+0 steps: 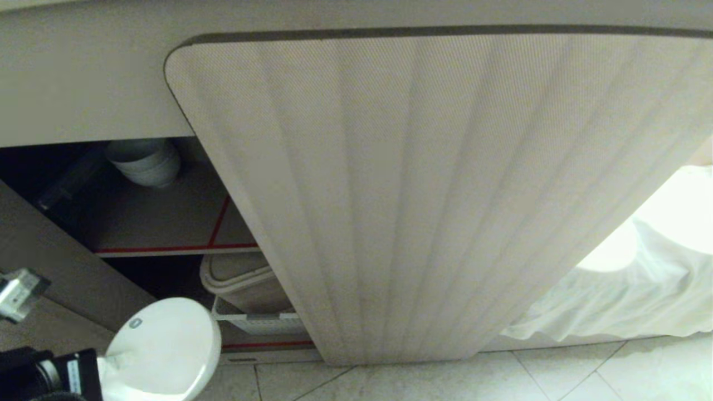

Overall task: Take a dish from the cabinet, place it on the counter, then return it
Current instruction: Place it on the table

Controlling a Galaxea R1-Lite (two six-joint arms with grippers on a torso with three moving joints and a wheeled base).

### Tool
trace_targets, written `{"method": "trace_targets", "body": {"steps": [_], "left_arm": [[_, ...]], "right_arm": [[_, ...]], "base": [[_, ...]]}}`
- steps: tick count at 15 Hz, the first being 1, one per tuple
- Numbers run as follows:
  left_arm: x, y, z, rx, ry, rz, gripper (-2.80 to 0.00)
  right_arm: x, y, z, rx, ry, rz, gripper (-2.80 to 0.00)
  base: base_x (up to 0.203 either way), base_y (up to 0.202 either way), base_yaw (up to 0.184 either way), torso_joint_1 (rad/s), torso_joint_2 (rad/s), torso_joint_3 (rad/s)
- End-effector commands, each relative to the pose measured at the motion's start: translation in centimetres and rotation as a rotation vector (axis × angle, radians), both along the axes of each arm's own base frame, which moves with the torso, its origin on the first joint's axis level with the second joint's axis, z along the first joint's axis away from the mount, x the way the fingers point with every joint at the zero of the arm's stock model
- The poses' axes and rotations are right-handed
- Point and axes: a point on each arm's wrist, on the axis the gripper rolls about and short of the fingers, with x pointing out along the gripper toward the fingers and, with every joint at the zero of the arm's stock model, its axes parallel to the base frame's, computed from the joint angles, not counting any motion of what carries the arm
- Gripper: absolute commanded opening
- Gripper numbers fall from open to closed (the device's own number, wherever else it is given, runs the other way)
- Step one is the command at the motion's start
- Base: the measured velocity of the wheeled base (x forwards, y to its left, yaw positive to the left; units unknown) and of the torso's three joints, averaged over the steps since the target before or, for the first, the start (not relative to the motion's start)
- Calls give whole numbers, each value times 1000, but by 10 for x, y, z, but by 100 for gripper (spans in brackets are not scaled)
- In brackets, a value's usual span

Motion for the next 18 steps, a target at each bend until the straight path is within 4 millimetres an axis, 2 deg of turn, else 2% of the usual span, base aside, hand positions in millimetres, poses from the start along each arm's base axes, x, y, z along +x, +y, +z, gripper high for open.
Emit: {"method": "trace_targets", "body": {"steps": [1,6,18], "left_arm": [[-19,3,3,-3,-44,-28,-280],[-45,8,2,56,-49,-103,-280],[-61,12,-6,78,-43,-128,-280]], "right_arm": [[0,0,0,0,0,0,-280],[0,0,0,0,0,0,-280],[0,0,0,0,0,0,-280]], "base": [[0,0,0,0,0,0],[0,0,0,0,0,0],[0,0,0,0,0,0]]}}
